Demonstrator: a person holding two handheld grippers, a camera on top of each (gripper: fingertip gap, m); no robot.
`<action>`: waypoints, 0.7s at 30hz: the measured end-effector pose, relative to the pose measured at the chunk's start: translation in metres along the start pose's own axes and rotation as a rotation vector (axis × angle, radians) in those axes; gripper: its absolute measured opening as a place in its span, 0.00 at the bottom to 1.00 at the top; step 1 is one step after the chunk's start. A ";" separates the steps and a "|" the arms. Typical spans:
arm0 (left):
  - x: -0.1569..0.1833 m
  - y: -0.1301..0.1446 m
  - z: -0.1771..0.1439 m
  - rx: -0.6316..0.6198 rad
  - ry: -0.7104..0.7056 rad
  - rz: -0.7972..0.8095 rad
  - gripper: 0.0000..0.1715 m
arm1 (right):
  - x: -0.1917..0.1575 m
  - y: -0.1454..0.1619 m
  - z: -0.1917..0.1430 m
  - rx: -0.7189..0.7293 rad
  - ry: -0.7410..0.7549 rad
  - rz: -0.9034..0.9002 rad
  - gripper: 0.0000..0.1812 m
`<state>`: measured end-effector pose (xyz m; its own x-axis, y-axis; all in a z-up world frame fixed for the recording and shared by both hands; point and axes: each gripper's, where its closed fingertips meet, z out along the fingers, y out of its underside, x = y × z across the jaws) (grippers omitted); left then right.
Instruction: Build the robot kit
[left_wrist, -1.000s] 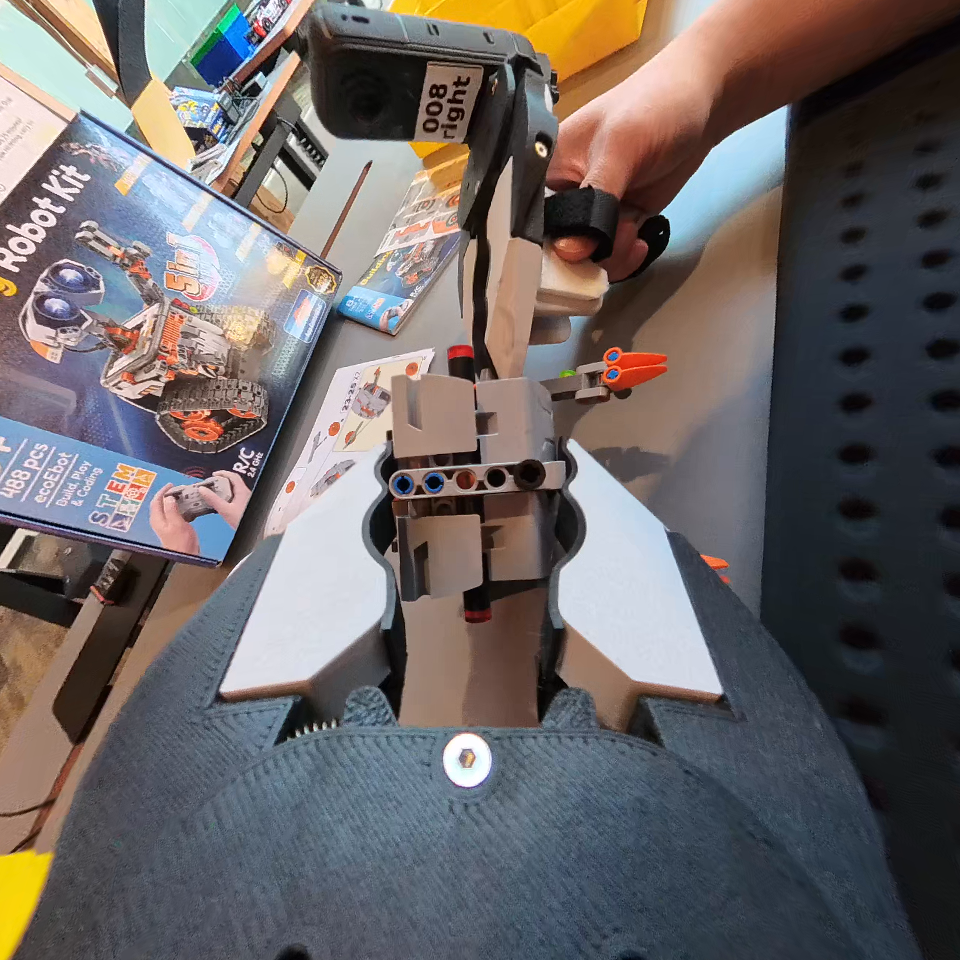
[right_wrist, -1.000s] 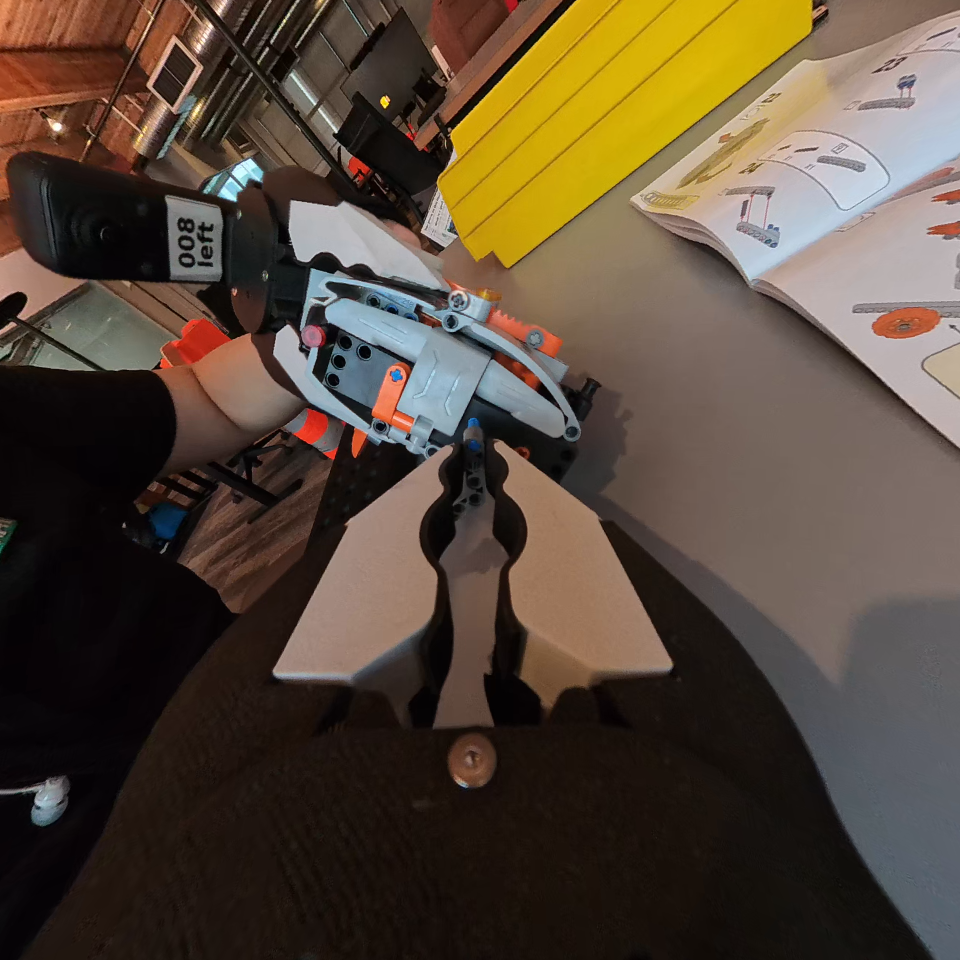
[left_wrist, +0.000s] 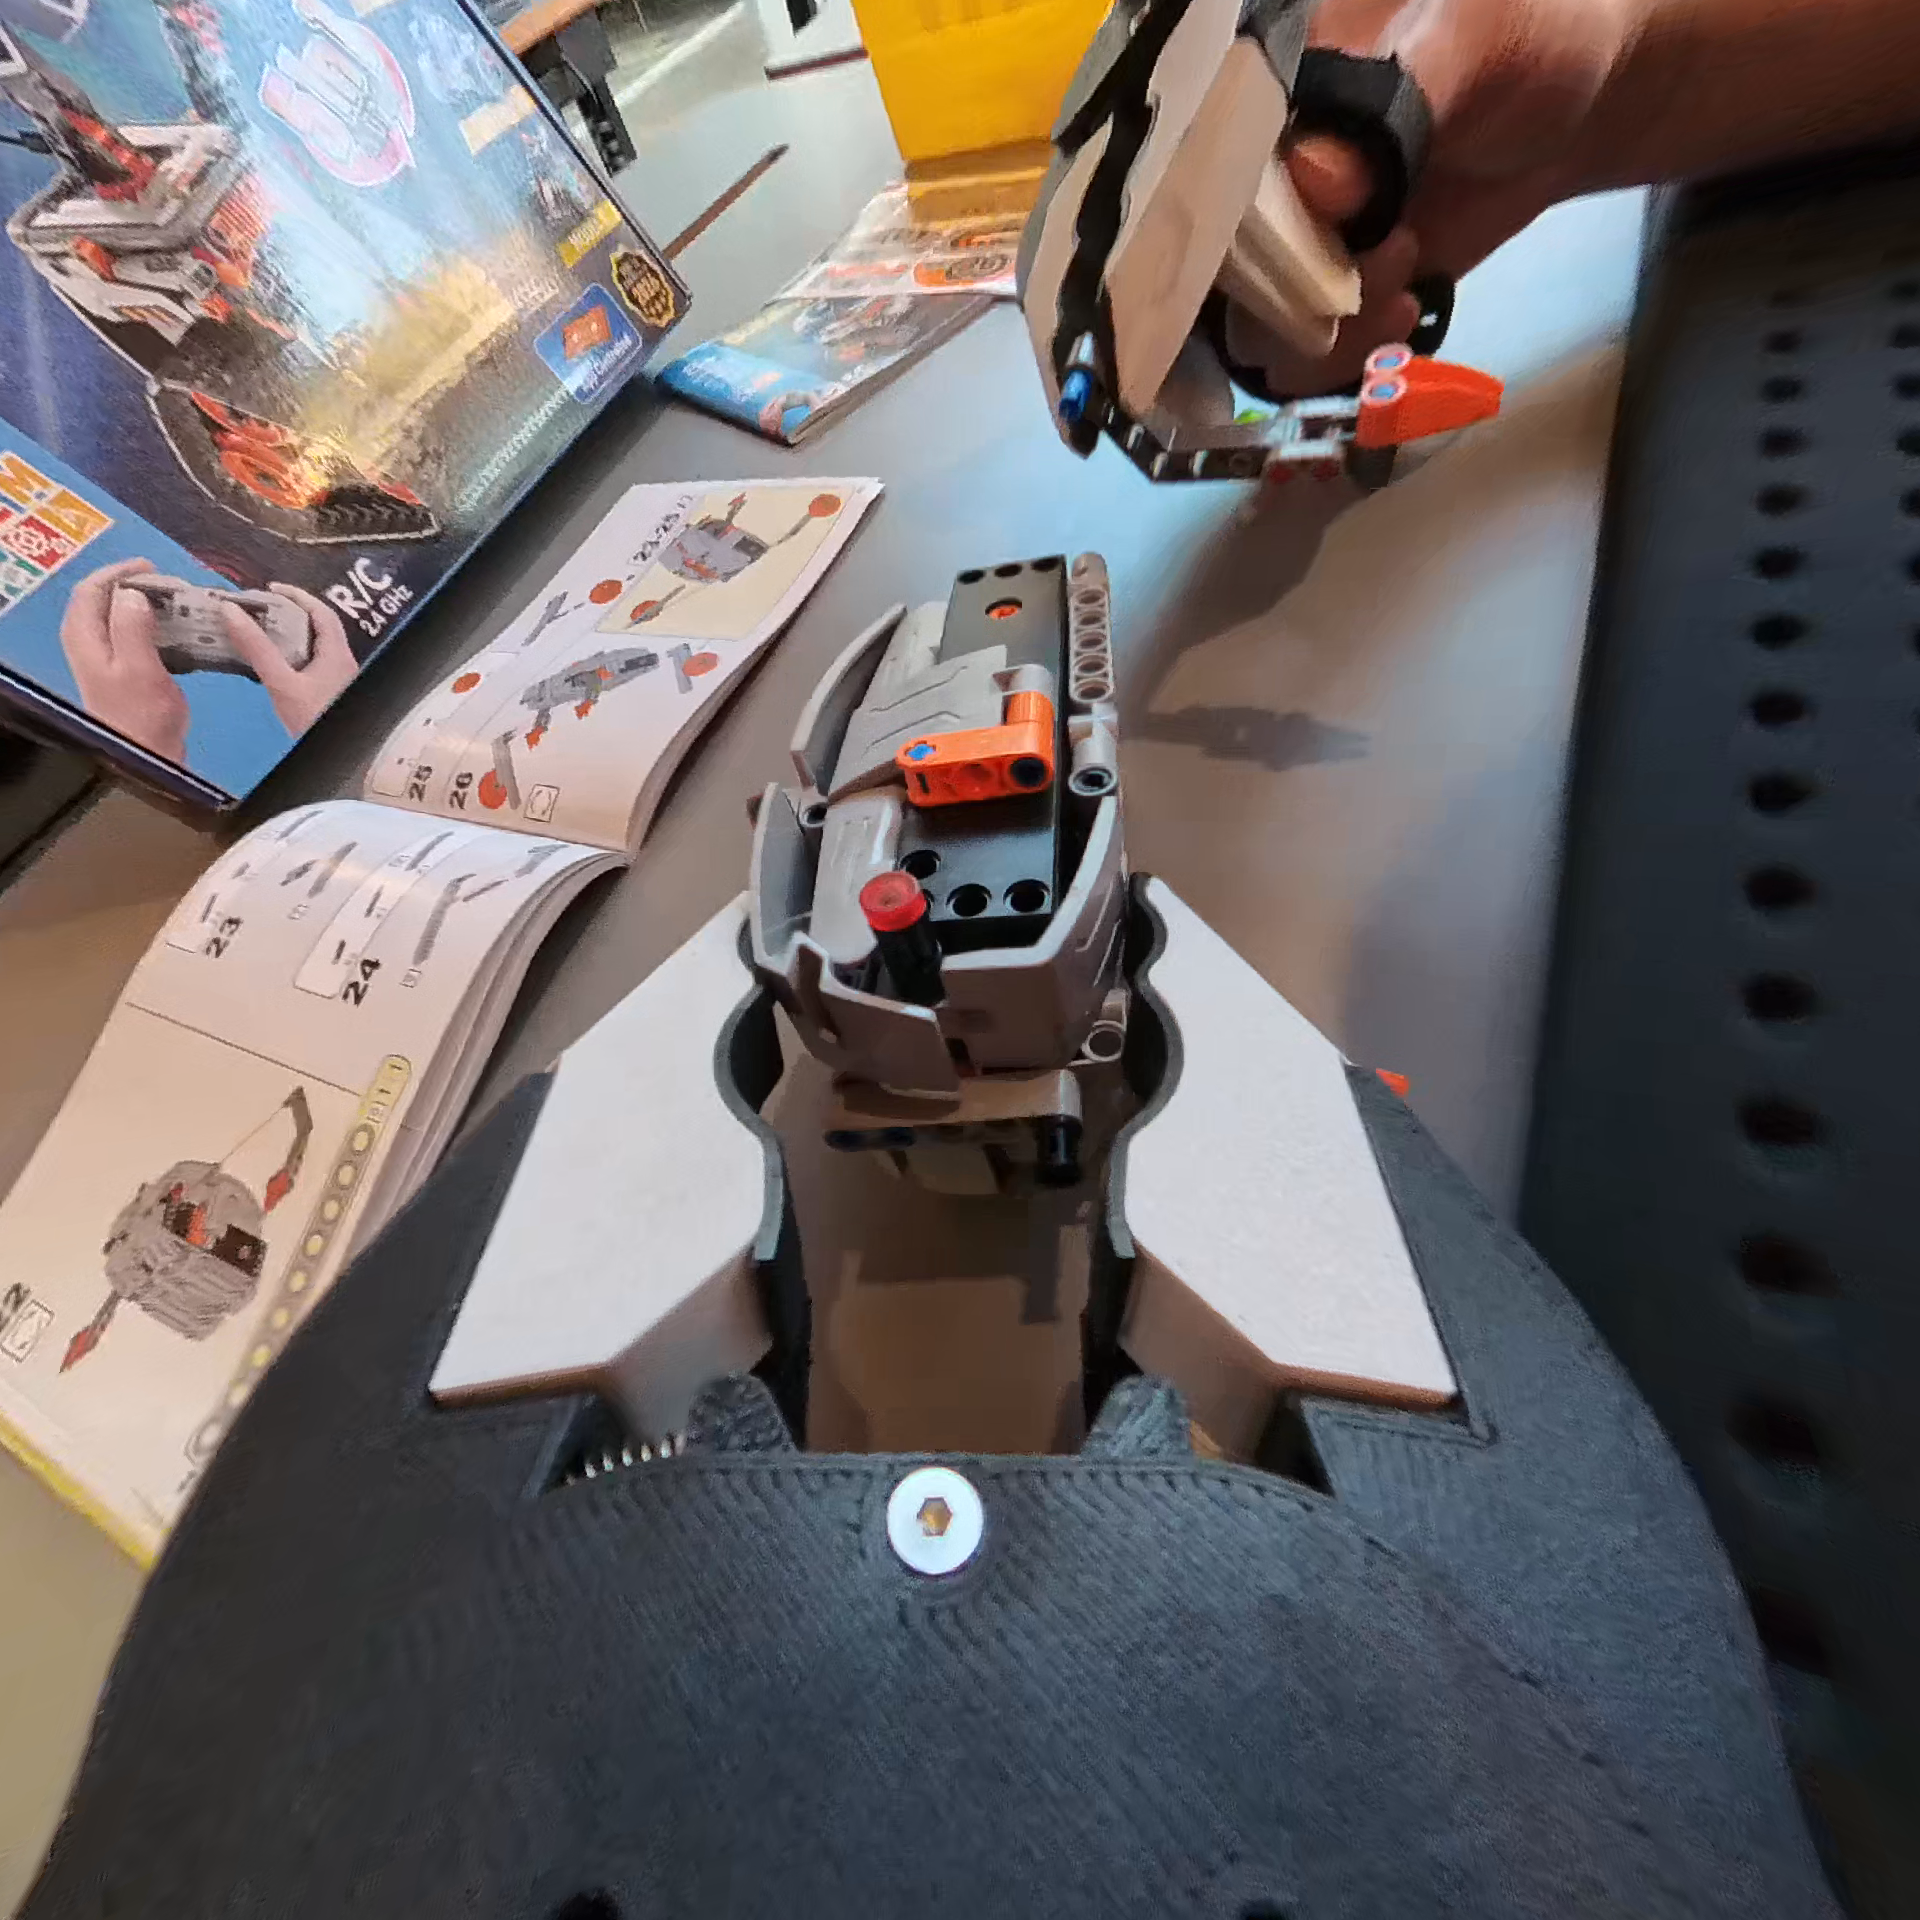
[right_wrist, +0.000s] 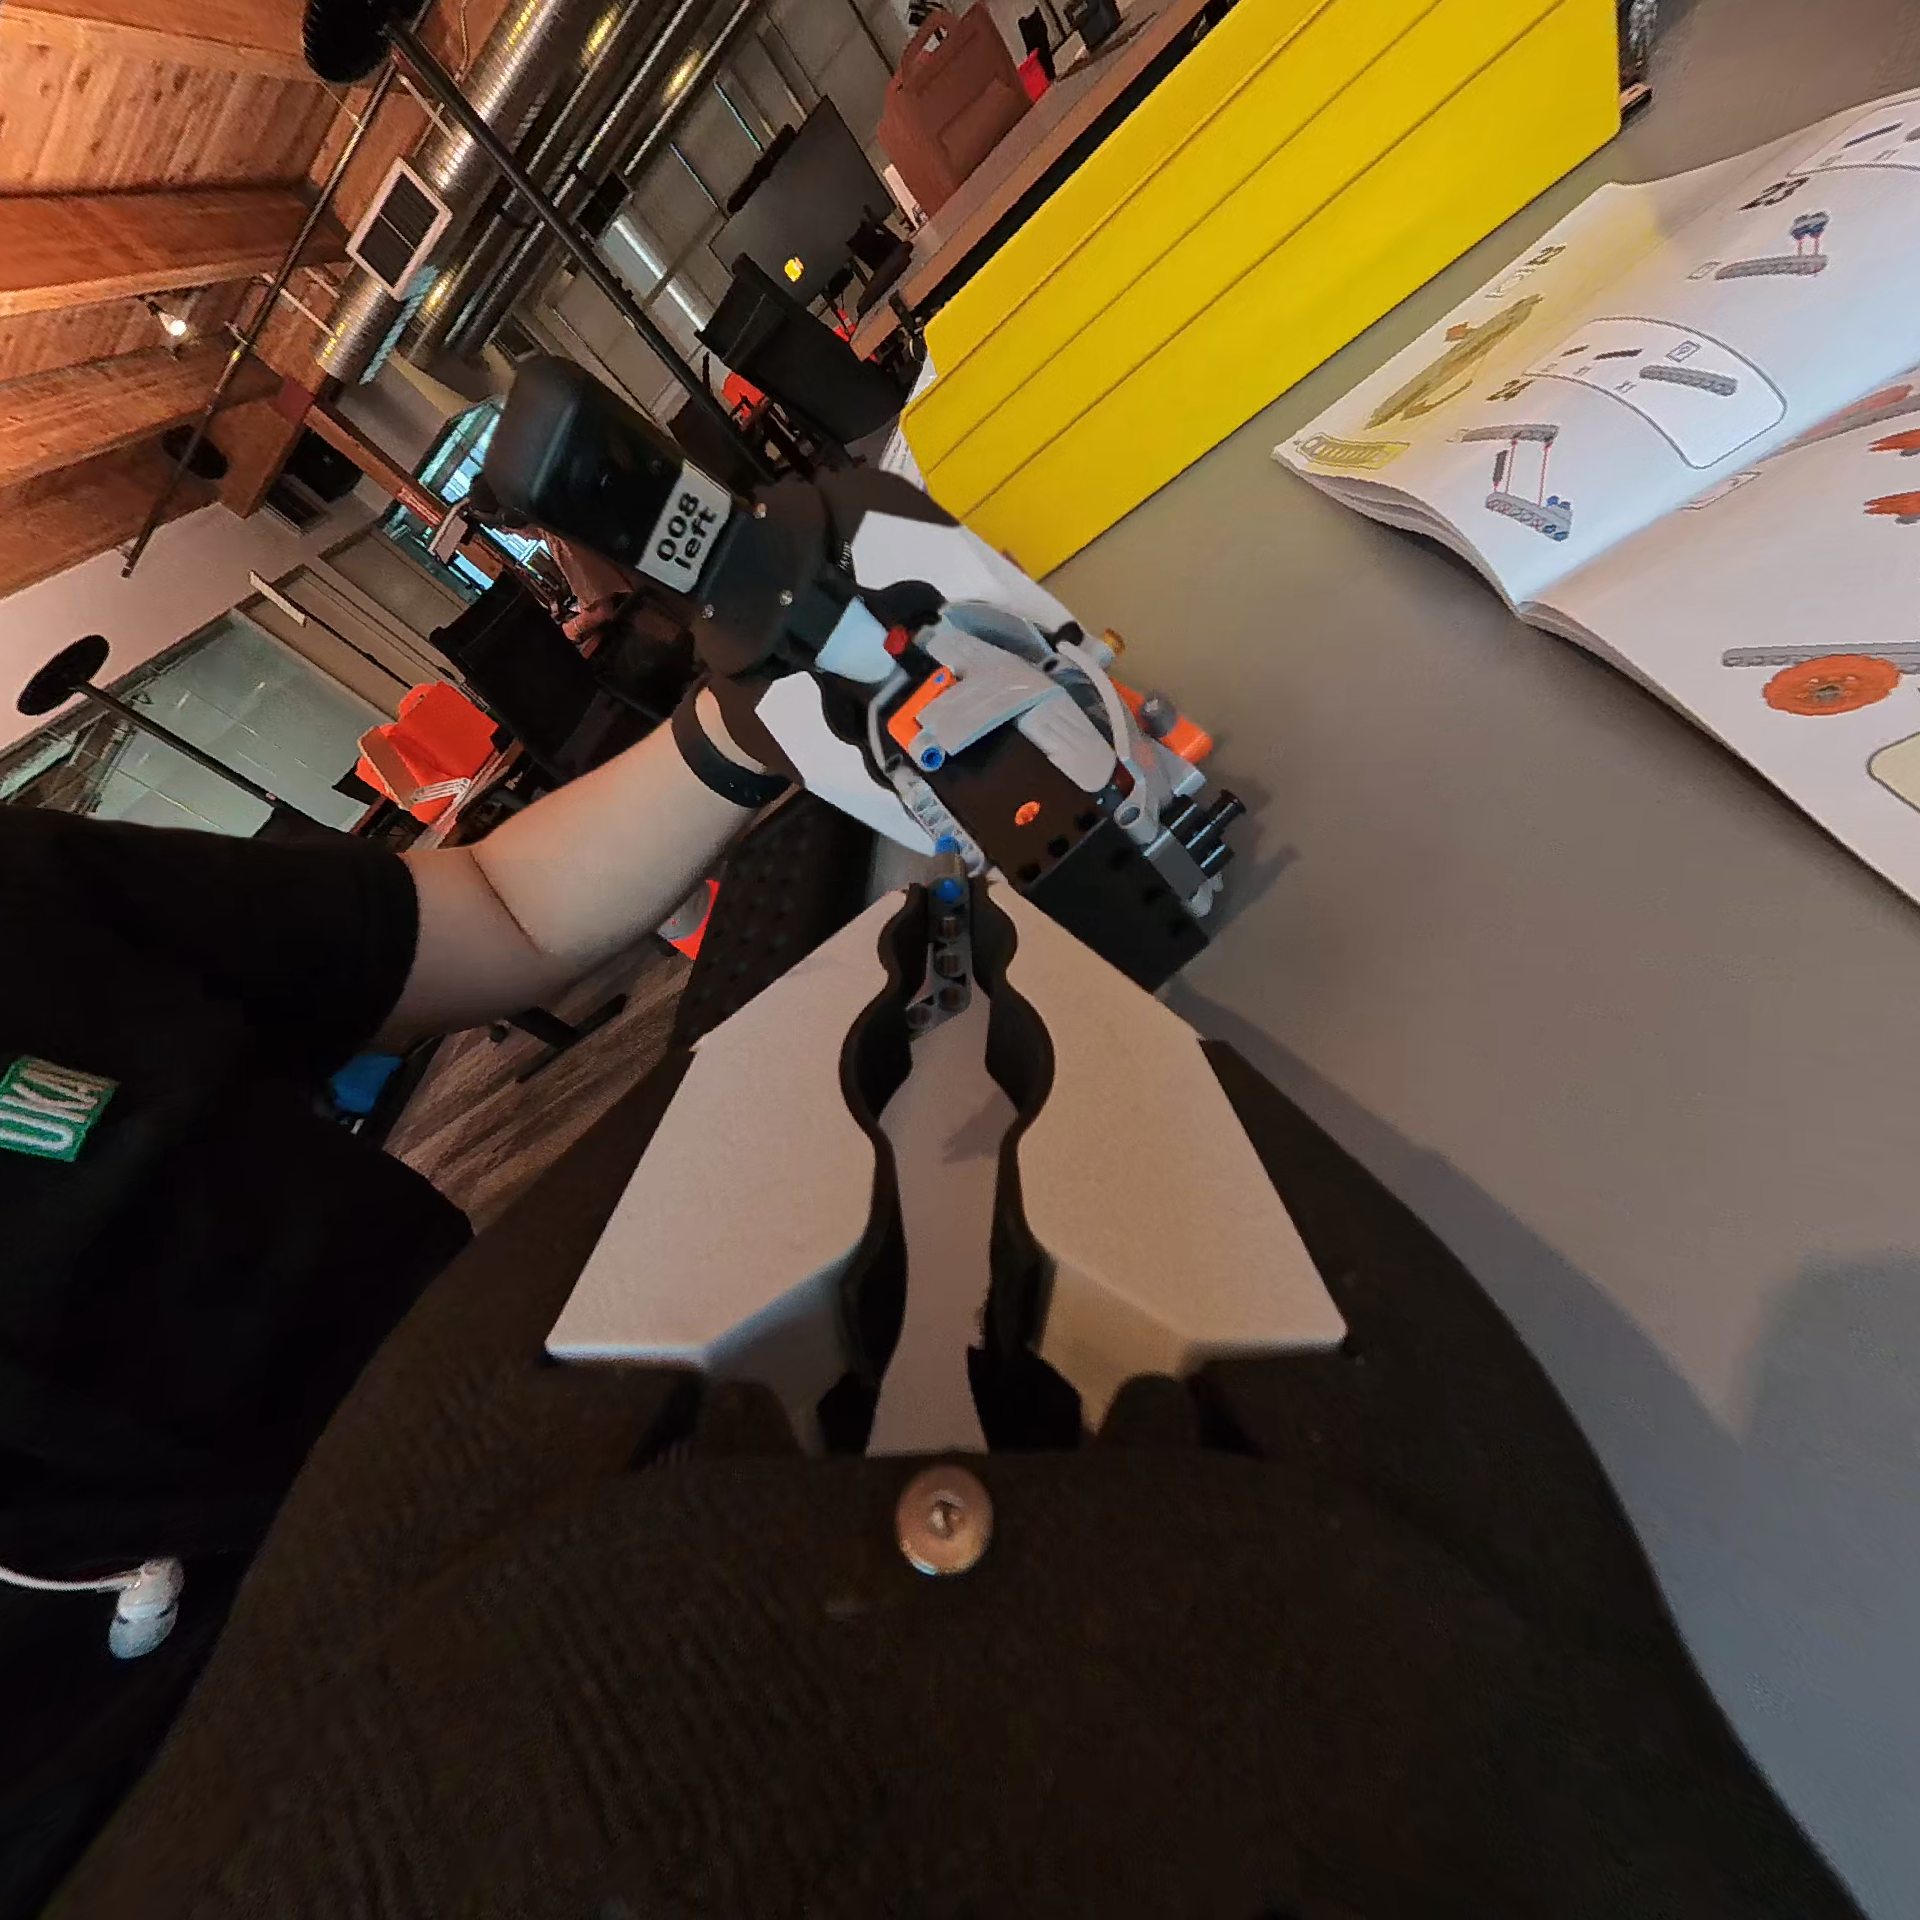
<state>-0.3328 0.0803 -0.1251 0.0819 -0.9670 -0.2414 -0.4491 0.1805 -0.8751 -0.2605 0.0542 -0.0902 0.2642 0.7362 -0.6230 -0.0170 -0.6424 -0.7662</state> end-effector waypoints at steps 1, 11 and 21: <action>0.001 0.001 0.000 -0.005 -0.001 -0.001 0.38 | -0.002 -0.001 0.000 0.005 -0.008 -0.007 0.03; -0.006 -0.079 -0.063 0.297 -0.203 -0.157 0.17 | -0.056 -0.019 0.006 0.087 -0.101 -0.308 0.03; 0.053 -0.124 -0.010 0.298 0.047 -0.177 0.03 | -0.087 -0.019 0.003 0.096 -0.205 -0.359 0.04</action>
<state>-0.2817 0.0052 -0.0250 0.0906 -0.9940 -0.0618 -0.1513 0.0476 -0.9873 -0.2863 0.0025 -0.0217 0.0724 0.9429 -0.3250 -0.0513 -0.3219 -0.9454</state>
